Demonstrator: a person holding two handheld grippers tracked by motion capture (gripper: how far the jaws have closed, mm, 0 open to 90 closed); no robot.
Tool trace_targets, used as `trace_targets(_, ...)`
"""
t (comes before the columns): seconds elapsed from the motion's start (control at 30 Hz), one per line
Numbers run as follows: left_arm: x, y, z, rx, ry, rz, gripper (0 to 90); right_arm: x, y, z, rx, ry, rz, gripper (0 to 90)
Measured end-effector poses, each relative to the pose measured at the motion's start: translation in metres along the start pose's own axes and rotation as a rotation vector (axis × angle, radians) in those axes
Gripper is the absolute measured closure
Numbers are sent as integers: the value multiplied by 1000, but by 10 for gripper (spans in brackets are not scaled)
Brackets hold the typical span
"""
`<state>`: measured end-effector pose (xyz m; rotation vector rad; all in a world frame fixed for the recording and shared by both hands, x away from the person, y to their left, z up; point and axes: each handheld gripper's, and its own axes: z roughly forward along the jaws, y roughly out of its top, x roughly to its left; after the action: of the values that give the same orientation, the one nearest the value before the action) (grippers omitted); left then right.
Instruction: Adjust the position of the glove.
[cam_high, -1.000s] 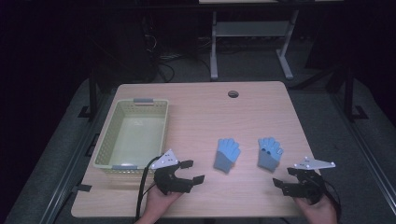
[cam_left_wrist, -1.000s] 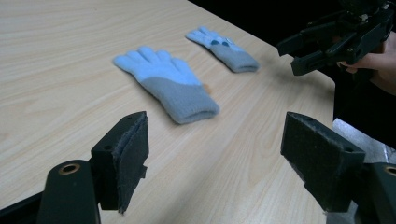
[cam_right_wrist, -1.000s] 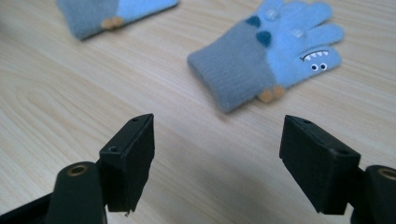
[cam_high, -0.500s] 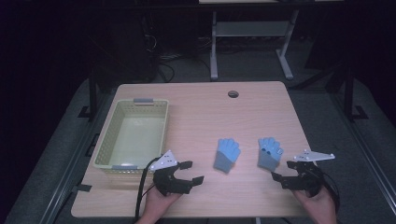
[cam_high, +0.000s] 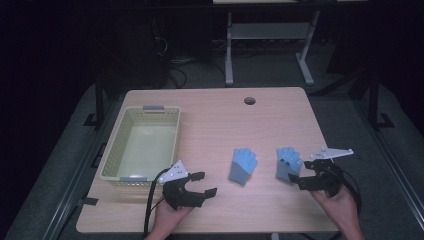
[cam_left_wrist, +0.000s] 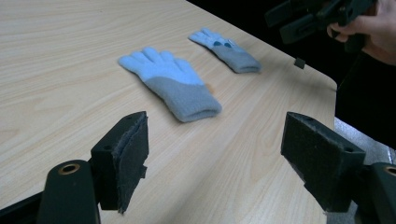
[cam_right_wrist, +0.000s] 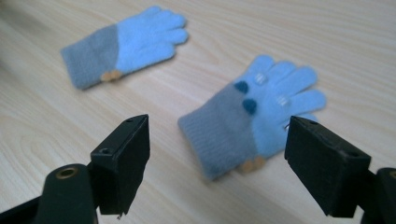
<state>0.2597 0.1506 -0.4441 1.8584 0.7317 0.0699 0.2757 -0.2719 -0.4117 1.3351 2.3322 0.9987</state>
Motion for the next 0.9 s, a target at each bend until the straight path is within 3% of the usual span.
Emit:
trace_targets(0.43, 0, 1, -1, -8, -3, 6, 229, -6, 33, -2, 15, -3, -5, 223)
trace_targets(0.9, -5, 1, -1, -6, -5, 24, 230, -13, 49, 21, 79, -8, 24, 255)
